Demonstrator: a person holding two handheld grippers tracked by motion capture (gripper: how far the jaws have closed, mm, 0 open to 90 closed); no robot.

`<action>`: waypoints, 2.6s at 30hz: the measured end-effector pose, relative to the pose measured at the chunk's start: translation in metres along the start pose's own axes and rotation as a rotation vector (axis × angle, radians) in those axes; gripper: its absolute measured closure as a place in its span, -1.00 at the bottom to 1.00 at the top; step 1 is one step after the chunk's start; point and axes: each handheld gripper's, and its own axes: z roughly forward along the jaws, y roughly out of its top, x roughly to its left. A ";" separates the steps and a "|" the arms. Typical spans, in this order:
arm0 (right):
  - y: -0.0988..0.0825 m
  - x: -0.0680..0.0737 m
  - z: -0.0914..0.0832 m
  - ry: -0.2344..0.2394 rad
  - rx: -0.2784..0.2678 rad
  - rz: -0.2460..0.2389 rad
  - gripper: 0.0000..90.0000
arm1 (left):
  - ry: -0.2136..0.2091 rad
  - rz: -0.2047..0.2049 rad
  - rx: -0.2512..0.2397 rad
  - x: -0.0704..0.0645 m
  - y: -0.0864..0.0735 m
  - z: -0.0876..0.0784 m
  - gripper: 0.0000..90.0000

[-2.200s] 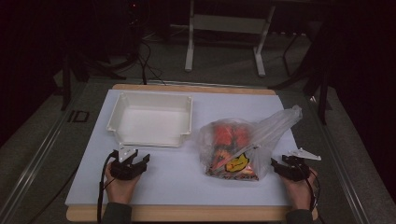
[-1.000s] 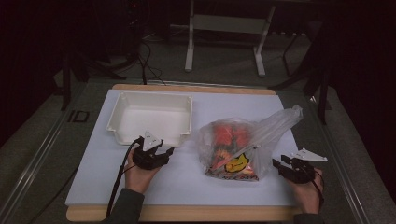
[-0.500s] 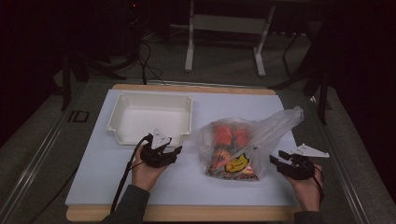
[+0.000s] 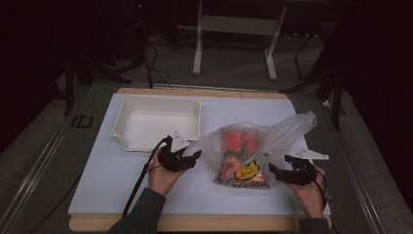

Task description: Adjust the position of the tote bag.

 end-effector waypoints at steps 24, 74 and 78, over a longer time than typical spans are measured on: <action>-0.008 -0.006 0.012 0.036 0.052 0.008 0.14 | -0.043 0.085 0.043 -0.032 0.027 0.041 -0.05; -0.022 -0.012 0.002 0.024 0.071 -0.001 0.97 | 0.009 0.076 0.214 -0.022 -0.017 0.063 0.90; -0.021 -0.010 0.001 0.023 0.065 -0.011 0.97 | -0.022 0.061 0.157 -0.023 -0.012 0.056 0.62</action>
